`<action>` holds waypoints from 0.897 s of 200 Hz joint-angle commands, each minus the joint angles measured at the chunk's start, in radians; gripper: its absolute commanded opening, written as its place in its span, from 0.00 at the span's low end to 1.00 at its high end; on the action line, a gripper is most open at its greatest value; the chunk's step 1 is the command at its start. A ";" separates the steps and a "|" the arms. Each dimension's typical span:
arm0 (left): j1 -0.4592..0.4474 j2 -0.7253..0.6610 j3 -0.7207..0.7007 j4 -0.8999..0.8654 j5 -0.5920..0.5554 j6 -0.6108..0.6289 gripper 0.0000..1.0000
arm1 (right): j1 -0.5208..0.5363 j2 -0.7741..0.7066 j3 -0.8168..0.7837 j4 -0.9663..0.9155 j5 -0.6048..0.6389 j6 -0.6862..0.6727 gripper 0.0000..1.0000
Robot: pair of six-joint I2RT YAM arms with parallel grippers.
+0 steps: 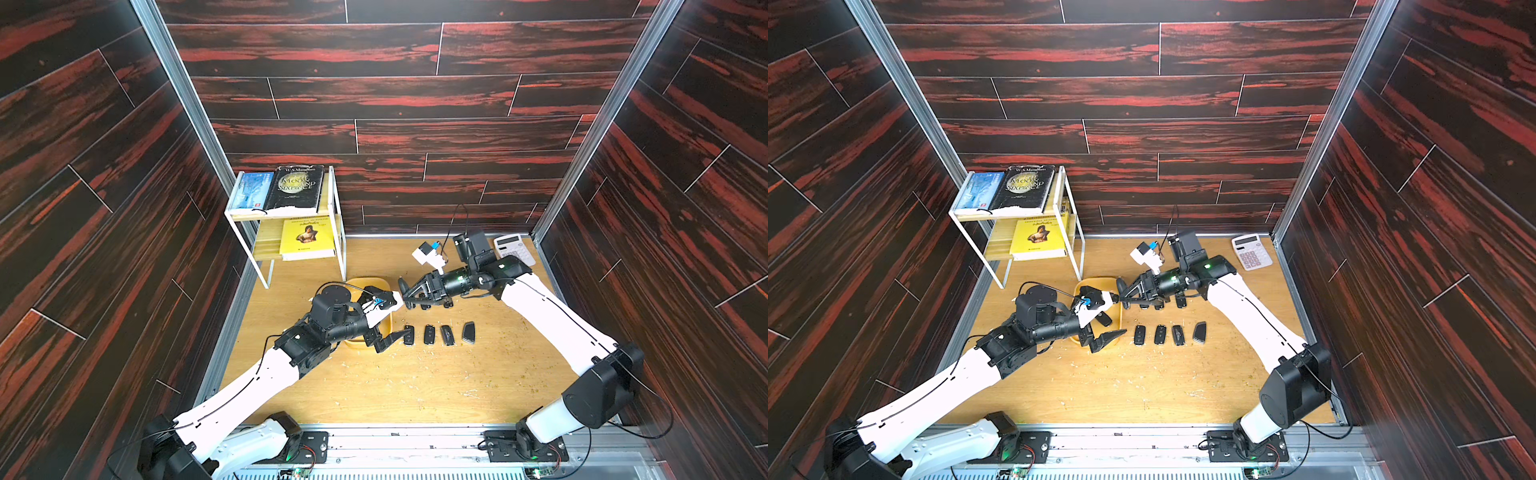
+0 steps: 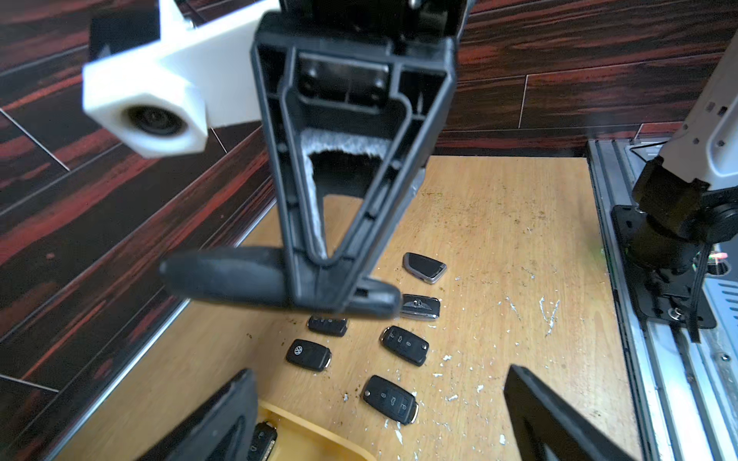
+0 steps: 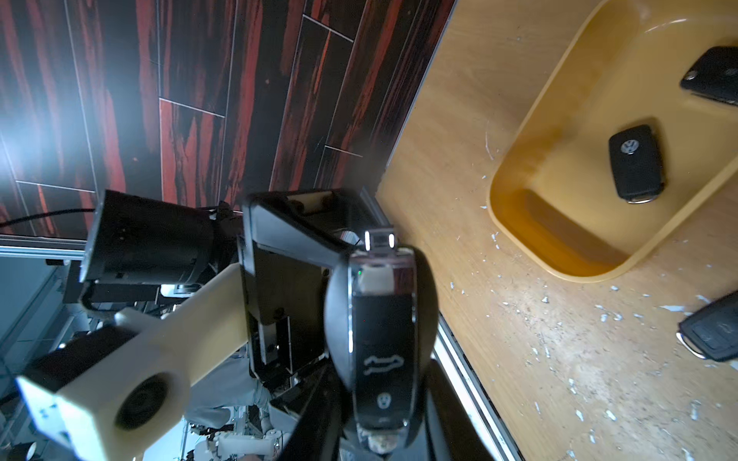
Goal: Place the car key into the storage box
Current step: Pick up the car key from the center of the board.
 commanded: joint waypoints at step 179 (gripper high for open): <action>0.096 0.055 0.002 0.151 0.094 0.057 1.00 | 0.059 -0.002 -0.076 0.130 -0.039 0.071 0.26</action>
